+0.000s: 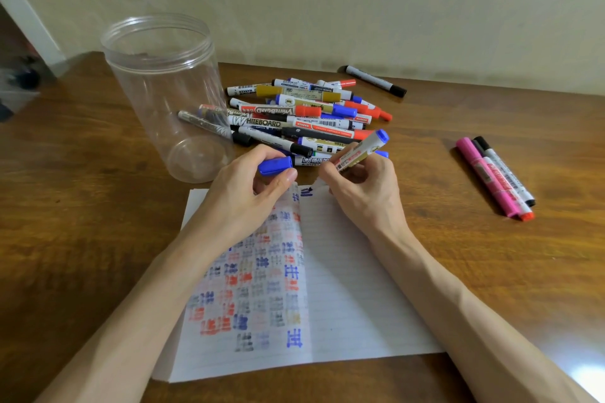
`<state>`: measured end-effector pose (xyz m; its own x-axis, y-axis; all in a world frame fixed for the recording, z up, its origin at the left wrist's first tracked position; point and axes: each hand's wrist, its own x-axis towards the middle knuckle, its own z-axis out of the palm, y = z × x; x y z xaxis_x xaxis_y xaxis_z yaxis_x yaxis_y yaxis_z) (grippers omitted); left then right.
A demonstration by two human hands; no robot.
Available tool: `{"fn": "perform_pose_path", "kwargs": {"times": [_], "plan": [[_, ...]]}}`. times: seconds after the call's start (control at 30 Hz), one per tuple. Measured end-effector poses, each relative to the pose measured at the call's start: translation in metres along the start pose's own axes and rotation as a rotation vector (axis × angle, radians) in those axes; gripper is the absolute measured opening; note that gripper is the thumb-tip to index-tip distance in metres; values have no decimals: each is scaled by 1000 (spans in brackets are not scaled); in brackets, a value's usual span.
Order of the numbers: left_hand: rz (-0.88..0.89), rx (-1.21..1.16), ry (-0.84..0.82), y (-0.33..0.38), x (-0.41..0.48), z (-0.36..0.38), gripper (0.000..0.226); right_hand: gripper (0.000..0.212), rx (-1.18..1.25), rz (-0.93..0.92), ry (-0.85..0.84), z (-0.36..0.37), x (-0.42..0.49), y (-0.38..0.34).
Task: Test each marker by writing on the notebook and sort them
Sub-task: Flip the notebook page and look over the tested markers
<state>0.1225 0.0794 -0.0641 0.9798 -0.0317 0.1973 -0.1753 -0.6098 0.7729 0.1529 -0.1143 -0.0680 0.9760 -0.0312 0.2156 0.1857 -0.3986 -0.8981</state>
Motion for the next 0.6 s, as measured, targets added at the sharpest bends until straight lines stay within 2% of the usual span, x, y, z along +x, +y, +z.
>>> {"fn": "perform_pose_path", "kwargs": {"times": [0.6], "plan": [[3, -2, 11, 0, 0, 0, 25, 13, -58, -36, -60, 2, -2, -3]]}}
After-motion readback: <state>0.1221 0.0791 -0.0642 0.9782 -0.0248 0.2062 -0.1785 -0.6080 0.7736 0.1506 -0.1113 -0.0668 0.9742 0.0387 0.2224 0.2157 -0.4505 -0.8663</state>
